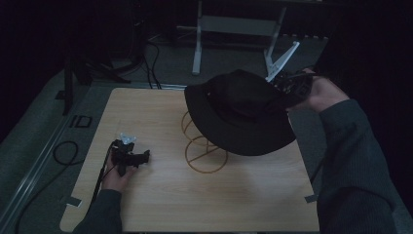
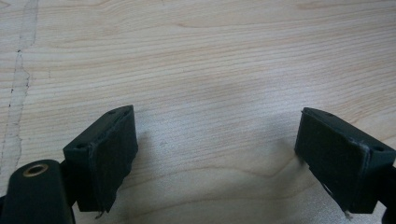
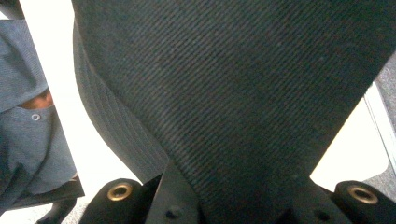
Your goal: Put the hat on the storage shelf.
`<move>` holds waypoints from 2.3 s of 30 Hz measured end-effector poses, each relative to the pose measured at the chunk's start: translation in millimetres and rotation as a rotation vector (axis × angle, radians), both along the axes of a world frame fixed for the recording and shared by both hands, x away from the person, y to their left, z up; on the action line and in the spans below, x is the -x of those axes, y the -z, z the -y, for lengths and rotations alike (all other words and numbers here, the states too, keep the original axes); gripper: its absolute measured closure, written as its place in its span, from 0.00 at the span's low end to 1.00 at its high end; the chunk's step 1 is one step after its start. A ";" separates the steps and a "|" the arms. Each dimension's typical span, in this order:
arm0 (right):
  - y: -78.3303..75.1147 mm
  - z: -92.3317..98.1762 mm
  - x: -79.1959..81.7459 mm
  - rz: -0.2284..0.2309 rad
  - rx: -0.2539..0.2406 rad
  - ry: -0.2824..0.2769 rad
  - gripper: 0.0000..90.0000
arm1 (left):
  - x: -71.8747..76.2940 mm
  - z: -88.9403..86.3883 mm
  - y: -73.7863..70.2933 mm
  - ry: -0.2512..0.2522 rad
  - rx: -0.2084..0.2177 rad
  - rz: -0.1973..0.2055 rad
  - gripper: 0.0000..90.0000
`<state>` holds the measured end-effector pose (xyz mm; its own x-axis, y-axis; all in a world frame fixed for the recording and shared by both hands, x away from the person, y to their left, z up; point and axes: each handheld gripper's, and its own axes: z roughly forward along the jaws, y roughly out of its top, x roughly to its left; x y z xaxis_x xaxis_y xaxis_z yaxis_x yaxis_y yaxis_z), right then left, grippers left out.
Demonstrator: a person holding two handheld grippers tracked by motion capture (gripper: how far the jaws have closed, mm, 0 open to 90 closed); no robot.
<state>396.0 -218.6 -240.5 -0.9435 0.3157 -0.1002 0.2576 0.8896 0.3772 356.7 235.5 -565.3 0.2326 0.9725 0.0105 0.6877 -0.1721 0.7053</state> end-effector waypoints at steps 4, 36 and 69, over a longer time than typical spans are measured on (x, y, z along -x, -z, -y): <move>0.8 -7.3 -2.6 -0.003 0.005 -0.010 0.95 | 0.0 0.0 0.0 0.000 0.000 0.000 0.15; 27.2 -30.9 -14.7 -0.047 0.010 -0.022 0.95 | 0.0 0.1 0.1 -0.001 0.001 0.002 0.15; 45.9 -58.5 -17.3 -0.068 0.015 -0.032 0.89 | 0.0 0.1 0.1 -0.001 0.002 0.002 0.15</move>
<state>413.3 -160.1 -286.4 -0.9580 0.2840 -0.0400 0.2532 0.9032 0.3466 356.8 235.4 -565.4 0.2316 0.9728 0.0089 0.6865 -0.1699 0.7070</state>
